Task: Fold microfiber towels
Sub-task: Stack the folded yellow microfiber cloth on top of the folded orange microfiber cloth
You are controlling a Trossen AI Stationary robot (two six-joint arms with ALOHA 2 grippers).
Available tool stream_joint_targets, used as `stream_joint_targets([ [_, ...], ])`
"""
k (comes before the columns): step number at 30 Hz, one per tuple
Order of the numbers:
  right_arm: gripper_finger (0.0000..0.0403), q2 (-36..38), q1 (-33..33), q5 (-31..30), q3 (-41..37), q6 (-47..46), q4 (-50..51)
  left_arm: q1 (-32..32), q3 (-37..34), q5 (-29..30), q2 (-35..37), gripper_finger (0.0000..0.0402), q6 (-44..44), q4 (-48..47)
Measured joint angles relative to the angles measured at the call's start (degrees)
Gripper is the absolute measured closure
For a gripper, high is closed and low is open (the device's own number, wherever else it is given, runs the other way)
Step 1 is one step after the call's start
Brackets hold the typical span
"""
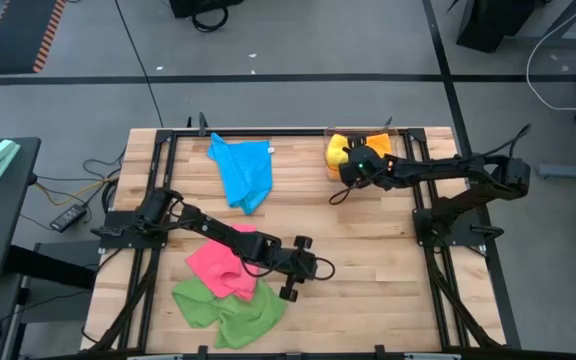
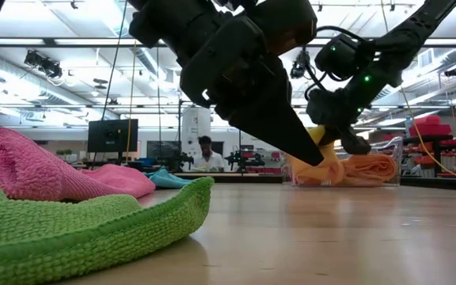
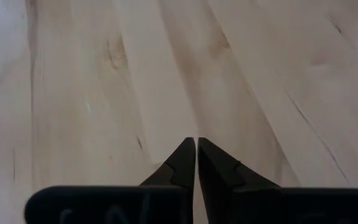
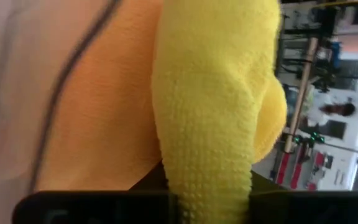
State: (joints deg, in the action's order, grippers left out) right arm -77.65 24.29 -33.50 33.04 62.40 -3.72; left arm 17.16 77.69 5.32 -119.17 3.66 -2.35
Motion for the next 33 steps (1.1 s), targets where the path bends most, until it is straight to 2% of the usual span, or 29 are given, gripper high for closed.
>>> stream_joint_targets([
  [7,0.0356,1.40,0.41,-2.48,1.69,0.12,0.47,-0.02,0.00,0.00,0.00,0.0389,0.00,-0.11],
  [10,0.0356,2.74,0.31,-4.19,2.77,0.16,0.74,0.01,0.00,-0.02,0.00,0.0385,-0.02,-0.09],
  [16,0.0356,5.40,-0.76,-3.78,2.93,-1.21,2.58,-0.02,-0.12,0.00,0.00,0.0375,-0.02,-0.55],
  [20,0.0356,4.72,-0.26,1.61,2.87,-3.34,4.95,-0.10,-0.20,-0.01,0.00,0.0381,-0.01,-0.54],
  [25,0.0356,1.39,3.55,5.06,2.62,-5.41,5.08,-0.13,-0.22,0.00,0.00,0.0390,-0.03,-0.54],
  [33,0.0345,-1.03,4.09,9.49,2.62,-4.98,6.25,-0.13,-0.24,0.00,0.00,0.0378,-0.05,-0.54],
])
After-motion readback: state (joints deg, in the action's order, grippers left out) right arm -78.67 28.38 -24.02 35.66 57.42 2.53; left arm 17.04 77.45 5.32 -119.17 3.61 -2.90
